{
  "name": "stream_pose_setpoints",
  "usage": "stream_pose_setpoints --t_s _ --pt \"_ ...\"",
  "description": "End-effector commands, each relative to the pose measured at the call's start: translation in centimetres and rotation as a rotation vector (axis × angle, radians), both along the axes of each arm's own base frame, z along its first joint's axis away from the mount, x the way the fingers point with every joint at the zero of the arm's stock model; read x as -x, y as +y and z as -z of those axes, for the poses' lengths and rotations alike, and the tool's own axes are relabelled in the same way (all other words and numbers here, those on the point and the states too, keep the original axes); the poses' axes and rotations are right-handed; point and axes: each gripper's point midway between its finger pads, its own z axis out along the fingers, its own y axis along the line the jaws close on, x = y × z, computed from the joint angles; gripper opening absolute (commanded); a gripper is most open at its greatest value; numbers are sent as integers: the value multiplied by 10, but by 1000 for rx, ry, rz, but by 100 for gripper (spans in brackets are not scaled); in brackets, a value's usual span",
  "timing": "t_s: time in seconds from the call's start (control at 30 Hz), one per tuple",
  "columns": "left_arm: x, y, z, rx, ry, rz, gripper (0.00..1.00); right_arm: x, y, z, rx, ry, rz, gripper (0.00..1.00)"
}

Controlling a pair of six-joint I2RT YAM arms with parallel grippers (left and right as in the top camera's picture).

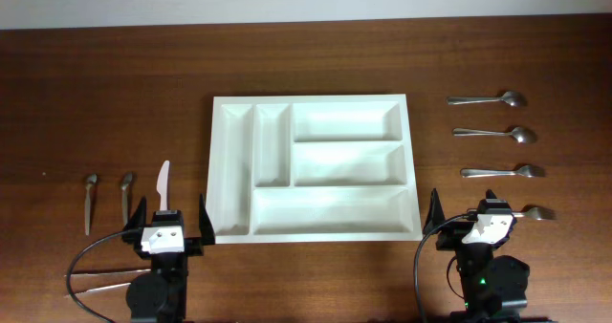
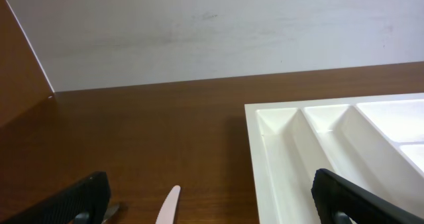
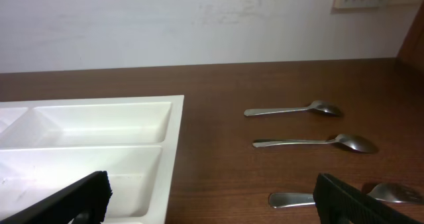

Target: Pack container

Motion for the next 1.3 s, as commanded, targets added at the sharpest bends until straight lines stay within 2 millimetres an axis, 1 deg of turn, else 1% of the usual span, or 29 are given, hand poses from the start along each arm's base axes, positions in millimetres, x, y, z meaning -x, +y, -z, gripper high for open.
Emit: stream_pose_setpoints --t_s 0.0,1.13,1.2,1.27 --pt "0 1 0 -15 0 -2 99 0 3 2 9 -1 -15 99" --pt "0 1 0 -15 0 -2 99 0 2 2 9 -1 -12 99" --pt "0 1 0 -15 0 -1 99 -1 2 -3 9 -23 -12 99" --pt "0 1 0 -15 0 -1 99 -2 3 -16 6 -73 -14 99"
